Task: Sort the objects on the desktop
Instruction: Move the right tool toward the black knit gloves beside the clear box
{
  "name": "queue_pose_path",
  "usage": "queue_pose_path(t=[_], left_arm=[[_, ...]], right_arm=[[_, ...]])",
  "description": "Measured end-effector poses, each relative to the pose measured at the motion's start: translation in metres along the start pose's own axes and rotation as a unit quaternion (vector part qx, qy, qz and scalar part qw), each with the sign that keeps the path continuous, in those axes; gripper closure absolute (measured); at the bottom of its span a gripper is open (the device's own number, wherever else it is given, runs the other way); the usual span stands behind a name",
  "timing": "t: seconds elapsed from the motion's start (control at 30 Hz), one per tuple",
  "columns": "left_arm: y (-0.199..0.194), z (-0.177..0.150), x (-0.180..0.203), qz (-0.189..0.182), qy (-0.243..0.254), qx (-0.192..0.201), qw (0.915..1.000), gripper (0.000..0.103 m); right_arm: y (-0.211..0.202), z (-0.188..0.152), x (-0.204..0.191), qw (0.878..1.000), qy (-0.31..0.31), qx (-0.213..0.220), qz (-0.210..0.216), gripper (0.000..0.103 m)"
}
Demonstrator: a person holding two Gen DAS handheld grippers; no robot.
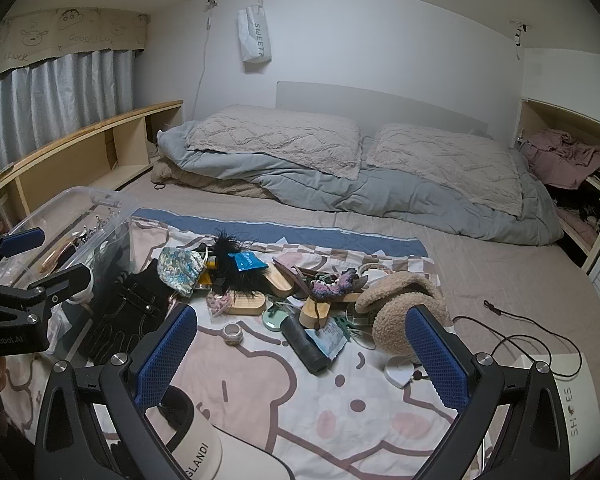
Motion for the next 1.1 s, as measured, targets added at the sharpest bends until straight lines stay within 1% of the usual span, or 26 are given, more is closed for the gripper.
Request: queue_pose_path(t=[0.4, 0.63, 0.73, 0.93, 1.1], left_arm=[[-0.001, 0.002, -0.005, 0.002, -0.003, 0.007, 1.0000, 0.000], [0.004, 0.003, -0.026, 0.036, -0.002, 0.015, 0.9992, 0.000], [0.007, 0.002, -0.033, 0.046, -0.003, 0.009, 0.9989, 0.000], [0.018, -0.010, -0.049, 0.072, 0.006, -0.014, 0.9973, 0.000], [0.029, -0.025, -0.058, 0.088, 0.028, -0.034, 0.9952, 0.000]], right_arm=[[0.002, -0.002, -0.003, 1.000, 0.000, 0.000, 0.002, 0.000], [0.005, -0.001, -0.007, 1.000, -0.004, 0.000, 0.007, 0.000], [0.008, 0.000, -0.009, 1.000, -0.006, -0.002, 0.012, 0.000], [0.022, 0.003, -0.009, 1.000, -0.008, -0.016, 0.024, 0.000], [0.040, 0.000, -0.017, 0.998, -0.005, -0.051, 0.045, 0.000]])
Point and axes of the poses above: each gripper's, at about its wrist camera, not at the fingertips, and y roughly the way its jaws point, x to its right, z to its top, the point moved 10 cm from there along y, roughly the way its jaws point, and after that the axes turned 3 degrees about -x, right-handed, at the moved point
